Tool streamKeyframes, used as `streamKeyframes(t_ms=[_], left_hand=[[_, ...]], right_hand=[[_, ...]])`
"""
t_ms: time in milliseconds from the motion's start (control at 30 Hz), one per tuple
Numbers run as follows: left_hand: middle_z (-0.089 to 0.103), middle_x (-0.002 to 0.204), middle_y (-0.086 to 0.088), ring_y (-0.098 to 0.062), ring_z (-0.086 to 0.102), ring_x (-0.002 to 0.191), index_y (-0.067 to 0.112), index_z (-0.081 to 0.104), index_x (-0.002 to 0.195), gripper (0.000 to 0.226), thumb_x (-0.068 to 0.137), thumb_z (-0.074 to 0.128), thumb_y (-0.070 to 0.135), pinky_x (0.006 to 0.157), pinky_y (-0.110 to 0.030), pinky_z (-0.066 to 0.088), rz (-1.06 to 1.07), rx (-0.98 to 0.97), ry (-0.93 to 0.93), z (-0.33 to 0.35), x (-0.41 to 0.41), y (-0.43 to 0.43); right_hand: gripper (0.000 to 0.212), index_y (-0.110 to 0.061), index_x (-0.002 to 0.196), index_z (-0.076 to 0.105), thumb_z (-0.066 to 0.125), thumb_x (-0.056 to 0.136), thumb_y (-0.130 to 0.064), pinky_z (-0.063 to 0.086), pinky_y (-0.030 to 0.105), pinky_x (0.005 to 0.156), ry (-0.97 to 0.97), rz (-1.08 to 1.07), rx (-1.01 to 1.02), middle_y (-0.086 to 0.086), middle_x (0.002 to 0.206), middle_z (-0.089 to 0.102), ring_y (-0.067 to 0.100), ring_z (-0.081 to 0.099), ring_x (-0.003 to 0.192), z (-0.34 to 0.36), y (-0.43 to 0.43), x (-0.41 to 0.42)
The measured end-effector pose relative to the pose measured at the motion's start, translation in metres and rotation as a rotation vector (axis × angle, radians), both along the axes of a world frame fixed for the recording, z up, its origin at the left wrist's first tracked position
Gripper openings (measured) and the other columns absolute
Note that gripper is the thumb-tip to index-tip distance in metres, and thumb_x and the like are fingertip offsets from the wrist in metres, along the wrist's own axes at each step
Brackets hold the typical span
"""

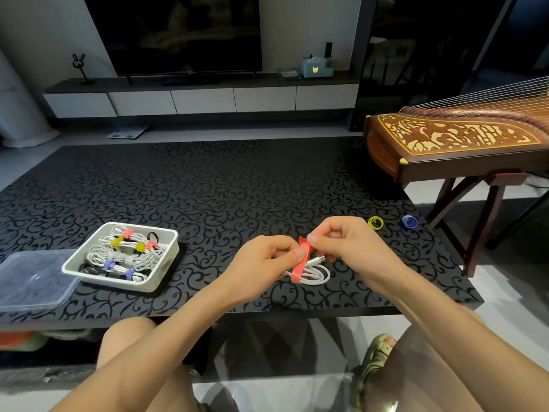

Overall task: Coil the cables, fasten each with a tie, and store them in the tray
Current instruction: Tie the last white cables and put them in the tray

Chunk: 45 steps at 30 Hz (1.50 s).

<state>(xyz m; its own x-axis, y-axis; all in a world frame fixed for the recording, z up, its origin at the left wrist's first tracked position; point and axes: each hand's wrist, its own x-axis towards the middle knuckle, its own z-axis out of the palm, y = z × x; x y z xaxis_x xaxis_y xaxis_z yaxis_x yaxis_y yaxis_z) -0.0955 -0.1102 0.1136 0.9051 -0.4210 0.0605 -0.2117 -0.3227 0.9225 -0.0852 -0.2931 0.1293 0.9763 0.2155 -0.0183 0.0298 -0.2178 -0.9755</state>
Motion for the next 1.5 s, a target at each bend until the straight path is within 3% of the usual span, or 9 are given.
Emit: streamKeyframes(t_ms=[233,467,767,1000,1100,1167,1267,1333,1500], left_hand=[[0.057,0.062,-0.017,-0.024,0.039,0.058,0.015,0.068,0.072,0.042,0.079,0.056,0.055,0.06,-0.036,0.031,0.036,-0.039,0.057,-0.003,0.0,-0.002],[0.053,0.05,-0.002,-0.005,0.033,0.042,-0.006,0.068,0.072,0.023,0.086,0.062,0.012,0.043,-0.014,0.026,0.055,-0.085,0.158,0.001,0.005,-0.001],[0.052,0.057,-0.011,-0.013,0.039,0.052,-0.002,0.067,0.069,0.03,0.083,0.064,0.024,0.05,-0.02,0.03,0.125,-0.085,0.177,-0.003,0.005,-0.007],[0.05,0.053,-0.007,-0.011,0.037,0.049,0.005,0.067,0.062,0.03,0.079,0.063,0.03,0.051,-0.019,0.03,0.123,-0.043,0.127,-0.001,0.004,-0.007],[0.05,0.055,-0.007,-0.018,0.039,0.055,0.009,0.067,0.058,0.029,0.074,0.061,0.033,0.059,-0.031,0.032,0.113,-0.035,0.142,-0.001,0.001,-0.007],[0.052,0.057,-0.008,-0.02,0.042,0.058,0.011,0.065,0.058,0.029,0.076,0.059,0.033,0.063,-0.036,0.034,0.089,-0.018,0.125,-0.001,-0.001,-0.006],[0.052,0.064,-0.013,-0.019,0.048,0.064,0.004,0.055,0.07,0.032,0.087,0.053,0.031,0.065,-0.039,0.043,0.037,-0.069,0.103,-0.003,-0.005,-0.006],[0.045,0.061,-0.003,-0.008,0.043,0.057,0.01,0.044,0.074,0.024,0.097,0.045,0.019,0.056,-0.021,0.041,0.035,-0.166,0.084,-0.002,-0.009,-0.006],[0.048,0.064,-0.005,-0.009,0.037,0.053,0.01,0.04,0.085,0.013,0.098,0.042,0.01,0.052,-0.021,0.036,0.011,-0.041,0.036,0.003,-0.01,-0.006]], right_hand=[[0.02,-0.008,0.063,0.067,0.069,0.082,-0.005,0.042,0.019,0.053,0.045,-0.047,0.101,0.009,0.064,0.063,0.01,0.048,0.05,0.002,0.003,-0.006],[0.023,-0.013,0.061,0.067,0.069,0.081,-0.002,0.041,0.019,0.051,-0.045,-0.072,0.112,0.005,0.06,0.064,0.009,0.049,0.05,-0.001,0.008,-0.011],[0.017,-0.011,0.066,0.072,0.069,0.082,-0.007,0.046,0.025,0.058,-0.044,-0.053,0.133,0.017,0.069,0.068,0.02,0.057,0.063,-0.007,0.006,-0.011],[0.019,-0.003,0.084,0.069,0.065,0.082,-0.02,0.052,0.024,0.057,0.556,-0.033,0.488,0.011,0.076,0.067,0.019,0.062,0.068,-0.014,0.015,-0.01],[0.031,0.001,0.091,0.07,0.073,0.066,-0.017,0.051,0.03,0.083,0.702,-0.042,0.541,0.016,0.091,0.066,0.026,0.061,0.086,-0.017,0.015,-0.012],[0.031,0.001,0.087,0.071,0.074,0.062,-0.017,0.045,0.035,0.089,0.684,-0.033,0.492,0.018,0.094,0.064,0.029,0.055,0.094,-0.014,0.013,-0.011],[0.006,-0.003,0.071,0.071,0.07,0.069,-0.009,0.049,0.034,0.077,0.602,-0.047,0.386,0.013,0.078,0.063,0.026,0.059,0.08,-0.007,0.012,-0.007],[0.025,-0.007,0.058,0.068,0.06,0.08,0.002,0.047,0.029,0.066,0.541,-0.08,0.358,0.007,0.065,0.06,0.017,0.055,0.062,-0.007,0.008,0.0],[0.027,-0.01,0.061,0.063,0.064,0.088,-0.014,0.04,0.019,0.053,0.019,0.009,-0.005,0.0,0.057,0.057,0.008,0.049,0.053,0.021,0.005,0.004]])
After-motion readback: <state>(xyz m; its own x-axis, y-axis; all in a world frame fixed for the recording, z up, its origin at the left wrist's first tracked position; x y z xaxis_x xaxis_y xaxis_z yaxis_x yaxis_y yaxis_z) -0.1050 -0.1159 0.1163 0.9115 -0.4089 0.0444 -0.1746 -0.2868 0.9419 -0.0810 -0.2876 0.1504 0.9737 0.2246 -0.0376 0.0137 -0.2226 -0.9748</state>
